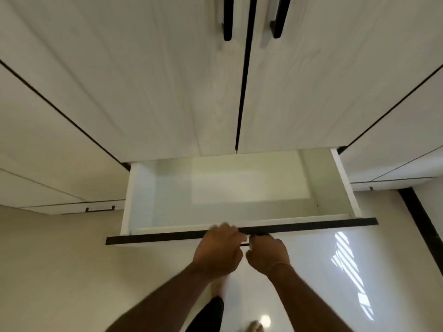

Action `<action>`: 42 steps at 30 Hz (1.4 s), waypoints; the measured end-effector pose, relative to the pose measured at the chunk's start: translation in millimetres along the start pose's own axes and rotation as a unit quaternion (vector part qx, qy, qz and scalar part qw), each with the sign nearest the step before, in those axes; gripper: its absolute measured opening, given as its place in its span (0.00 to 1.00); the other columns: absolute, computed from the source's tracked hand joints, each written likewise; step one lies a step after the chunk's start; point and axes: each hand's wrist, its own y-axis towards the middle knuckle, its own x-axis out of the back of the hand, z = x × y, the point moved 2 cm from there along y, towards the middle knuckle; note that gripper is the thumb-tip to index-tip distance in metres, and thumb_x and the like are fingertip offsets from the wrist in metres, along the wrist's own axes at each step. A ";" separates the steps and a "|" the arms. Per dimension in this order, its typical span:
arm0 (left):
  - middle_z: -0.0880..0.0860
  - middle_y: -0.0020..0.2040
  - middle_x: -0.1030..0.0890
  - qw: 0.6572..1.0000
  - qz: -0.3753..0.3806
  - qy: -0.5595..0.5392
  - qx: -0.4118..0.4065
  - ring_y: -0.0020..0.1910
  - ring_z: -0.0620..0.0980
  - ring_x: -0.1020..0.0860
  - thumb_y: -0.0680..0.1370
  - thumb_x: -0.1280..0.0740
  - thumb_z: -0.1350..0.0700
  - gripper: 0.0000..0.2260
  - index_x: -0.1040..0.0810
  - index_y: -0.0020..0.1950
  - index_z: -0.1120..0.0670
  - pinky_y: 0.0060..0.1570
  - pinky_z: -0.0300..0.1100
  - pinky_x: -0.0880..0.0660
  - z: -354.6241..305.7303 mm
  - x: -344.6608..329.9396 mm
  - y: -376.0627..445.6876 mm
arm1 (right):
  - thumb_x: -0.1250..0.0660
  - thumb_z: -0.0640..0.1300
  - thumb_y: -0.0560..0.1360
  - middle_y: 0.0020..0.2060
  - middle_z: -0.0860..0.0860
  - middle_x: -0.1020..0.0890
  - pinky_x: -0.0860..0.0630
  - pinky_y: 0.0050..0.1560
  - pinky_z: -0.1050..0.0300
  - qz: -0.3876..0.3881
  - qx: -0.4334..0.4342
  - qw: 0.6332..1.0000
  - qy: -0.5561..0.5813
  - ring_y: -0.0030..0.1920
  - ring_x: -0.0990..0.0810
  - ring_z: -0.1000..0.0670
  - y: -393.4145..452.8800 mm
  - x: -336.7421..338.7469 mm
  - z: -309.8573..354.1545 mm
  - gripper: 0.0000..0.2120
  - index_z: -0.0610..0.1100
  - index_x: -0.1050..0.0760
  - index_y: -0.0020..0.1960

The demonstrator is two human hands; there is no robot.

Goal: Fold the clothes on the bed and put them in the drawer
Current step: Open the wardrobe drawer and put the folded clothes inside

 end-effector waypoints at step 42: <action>0.46 0.48 0.14 0.792 0.500 -0.102 -0.334 0.45 0.42 0.15 0.82 0.34 0.53 0.06 0.18 0.53 0.44 0.54 0.44 0.18 -484.8 -169.5 -34.5 | 0.31 0.47 0.81 0.59 0.53 0.20 0.24 0.59 0.58 -0.364 -0.535 0.472 0.600 0.57 0.21 0.53 -473.1 -181.2 -259.7 0.16 0.49 0.25 0.68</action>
